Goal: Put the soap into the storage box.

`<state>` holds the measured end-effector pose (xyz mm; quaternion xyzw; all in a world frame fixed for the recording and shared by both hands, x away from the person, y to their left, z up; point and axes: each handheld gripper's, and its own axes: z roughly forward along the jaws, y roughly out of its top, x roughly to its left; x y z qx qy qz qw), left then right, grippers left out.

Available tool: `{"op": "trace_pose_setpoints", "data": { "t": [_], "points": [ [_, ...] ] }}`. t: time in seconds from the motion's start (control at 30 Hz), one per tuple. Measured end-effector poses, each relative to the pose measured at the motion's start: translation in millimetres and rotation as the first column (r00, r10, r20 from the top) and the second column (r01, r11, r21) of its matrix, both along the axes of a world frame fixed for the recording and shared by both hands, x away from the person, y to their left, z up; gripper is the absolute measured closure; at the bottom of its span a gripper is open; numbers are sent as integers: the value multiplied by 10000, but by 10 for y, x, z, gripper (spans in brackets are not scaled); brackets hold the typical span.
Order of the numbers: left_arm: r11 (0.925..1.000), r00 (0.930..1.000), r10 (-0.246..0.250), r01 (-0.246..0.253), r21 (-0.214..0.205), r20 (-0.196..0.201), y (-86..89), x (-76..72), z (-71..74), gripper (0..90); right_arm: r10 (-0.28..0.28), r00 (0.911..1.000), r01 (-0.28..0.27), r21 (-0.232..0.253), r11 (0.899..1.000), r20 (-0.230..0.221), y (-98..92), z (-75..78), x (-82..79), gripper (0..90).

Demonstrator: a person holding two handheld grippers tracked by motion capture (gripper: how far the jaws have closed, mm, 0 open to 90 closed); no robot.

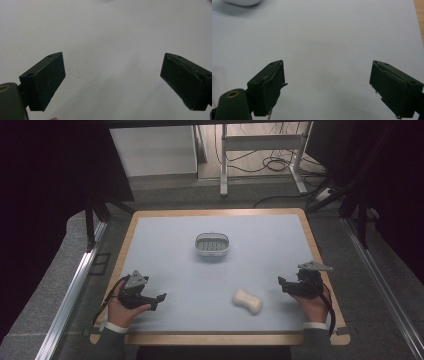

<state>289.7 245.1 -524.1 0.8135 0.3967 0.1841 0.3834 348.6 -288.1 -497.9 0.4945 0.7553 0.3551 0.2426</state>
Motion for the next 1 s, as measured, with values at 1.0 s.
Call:
{"op": "trace_pose_setpoints", "data": {
  "t": [1.0],
  "points": [
    [9998, 9999, -83, 85, 163, -132, -30, 28, -31, 62, 550, 9976, -559, 219, 9982, 412, -1, 239, -114, 185]
  ]
}}
